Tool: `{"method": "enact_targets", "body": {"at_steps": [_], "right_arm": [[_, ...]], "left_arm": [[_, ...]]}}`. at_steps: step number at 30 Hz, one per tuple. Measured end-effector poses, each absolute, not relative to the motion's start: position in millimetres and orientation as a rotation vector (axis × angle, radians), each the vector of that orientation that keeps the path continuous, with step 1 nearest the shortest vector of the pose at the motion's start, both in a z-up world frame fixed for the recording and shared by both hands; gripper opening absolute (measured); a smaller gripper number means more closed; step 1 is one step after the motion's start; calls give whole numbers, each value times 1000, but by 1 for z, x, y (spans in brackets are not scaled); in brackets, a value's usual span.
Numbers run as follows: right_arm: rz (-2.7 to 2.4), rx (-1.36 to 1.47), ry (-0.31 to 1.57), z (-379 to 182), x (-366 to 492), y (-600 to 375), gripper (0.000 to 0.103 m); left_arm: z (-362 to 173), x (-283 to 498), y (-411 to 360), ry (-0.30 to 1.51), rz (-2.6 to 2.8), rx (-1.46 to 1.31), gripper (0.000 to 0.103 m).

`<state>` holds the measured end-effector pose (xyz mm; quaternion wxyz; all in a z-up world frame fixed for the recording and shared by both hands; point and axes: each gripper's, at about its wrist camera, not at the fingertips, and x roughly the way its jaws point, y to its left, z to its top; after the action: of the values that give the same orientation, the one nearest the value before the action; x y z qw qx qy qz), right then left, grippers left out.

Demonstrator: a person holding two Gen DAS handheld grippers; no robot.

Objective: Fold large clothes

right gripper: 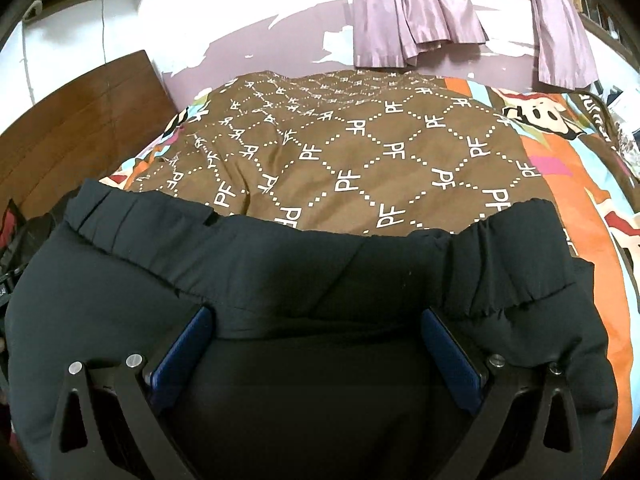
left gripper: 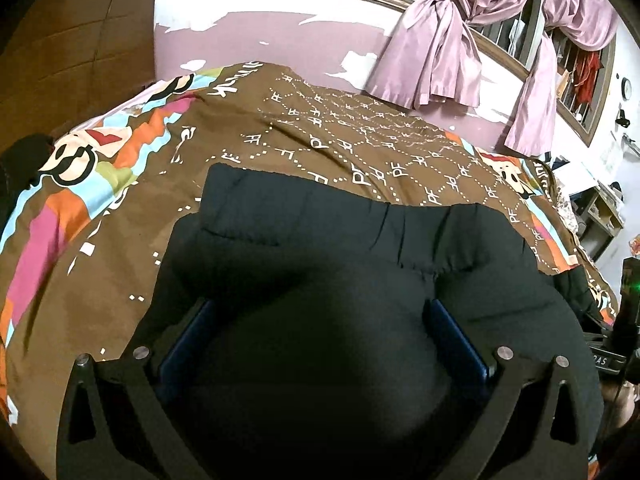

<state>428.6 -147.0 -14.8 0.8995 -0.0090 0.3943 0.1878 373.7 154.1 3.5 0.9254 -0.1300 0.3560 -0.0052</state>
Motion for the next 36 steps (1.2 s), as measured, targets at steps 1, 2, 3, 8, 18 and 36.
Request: {"method": "enact_targets", "body": {"at_steps": [1,2,3,8,18,36], "right_arm": [[387,-20,813,-15,428,-147,103],[386,-23,811,-15,428,-146,103],[385,-25,812,-15,428,-146,103],[383,-28,812,-16,428,-145,103],[379,-31,798,-17,426,-146,103],[328,-209,642,31,308,-212,103]], "left_arm": [[3,373,154,728,-11,-267,102],[2,373,154,726,-12,-268,102],[2,373,154,727,-13,-269,102],[1,373,153,734,-18,-278,102],[0,373,152,733,-16,-278,102],[25,333,158,717,-88,-256,102]]}}
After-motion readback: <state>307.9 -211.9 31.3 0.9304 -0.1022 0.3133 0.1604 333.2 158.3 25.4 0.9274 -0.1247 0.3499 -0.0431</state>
